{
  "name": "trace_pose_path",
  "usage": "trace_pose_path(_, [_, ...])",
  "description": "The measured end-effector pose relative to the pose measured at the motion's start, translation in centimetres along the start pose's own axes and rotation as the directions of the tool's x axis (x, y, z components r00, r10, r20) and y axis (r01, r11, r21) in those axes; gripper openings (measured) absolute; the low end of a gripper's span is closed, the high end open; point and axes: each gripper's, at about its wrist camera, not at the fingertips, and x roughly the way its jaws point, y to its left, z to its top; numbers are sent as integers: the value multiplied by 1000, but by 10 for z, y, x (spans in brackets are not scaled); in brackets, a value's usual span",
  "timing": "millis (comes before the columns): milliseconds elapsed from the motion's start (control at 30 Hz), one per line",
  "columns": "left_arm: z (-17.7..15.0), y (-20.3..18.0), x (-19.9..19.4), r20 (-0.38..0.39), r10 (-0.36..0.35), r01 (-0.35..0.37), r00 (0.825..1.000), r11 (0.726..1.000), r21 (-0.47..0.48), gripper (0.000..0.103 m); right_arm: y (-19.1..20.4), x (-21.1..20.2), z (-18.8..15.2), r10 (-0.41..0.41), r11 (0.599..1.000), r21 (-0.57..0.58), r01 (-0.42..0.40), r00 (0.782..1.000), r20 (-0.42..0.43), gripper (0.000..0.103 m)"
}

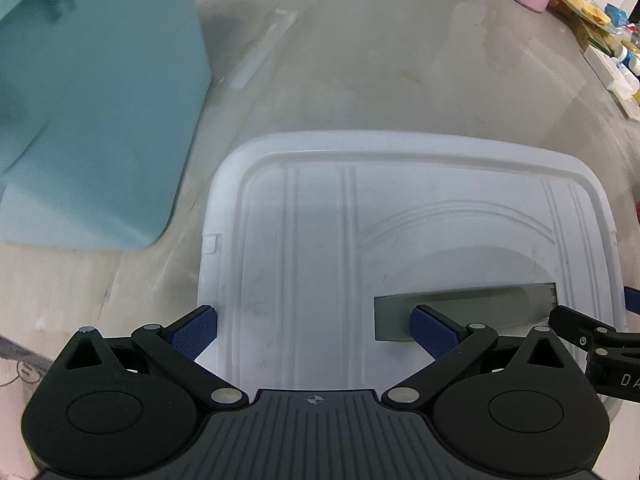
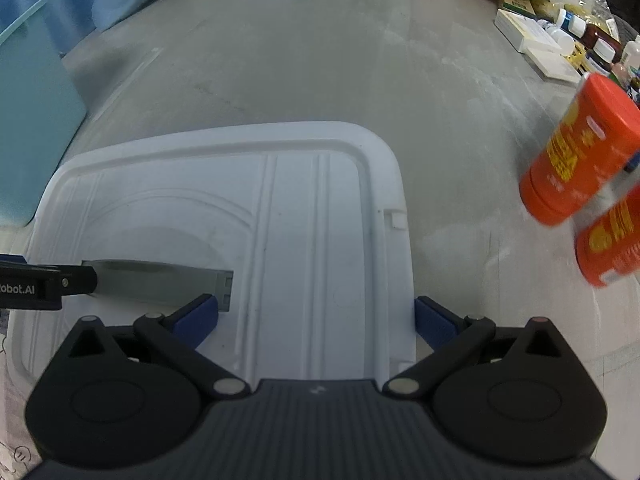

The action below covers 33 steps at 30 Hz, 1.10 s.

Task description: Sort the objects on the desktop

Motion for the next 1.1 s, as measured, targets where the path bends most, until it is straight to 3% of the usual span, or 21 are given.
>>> trace_pose_path(300, [-18,9,-7,-9,-2,2,1000,1000,8,103,8,-10,-21,-3,1000,14,4,1000,-25,103])
trace_pose_path(700, [-13,17,-3,-16,-9,9,1000,1000,27,103,1,-15,-24,29,999,41,-27,998,-53,103])
trace_pose_path(867, [-10,19,-4,-19,-12,12,1000,999,33,103,-26,-24,-22,100,990,105,-92,992,-76,103])
trace_pose_path(1100, [-12,22,-6,-15,-13,13,1000,999,35,103,-59,0,-28,263,951,211,-228,952,-158,103])
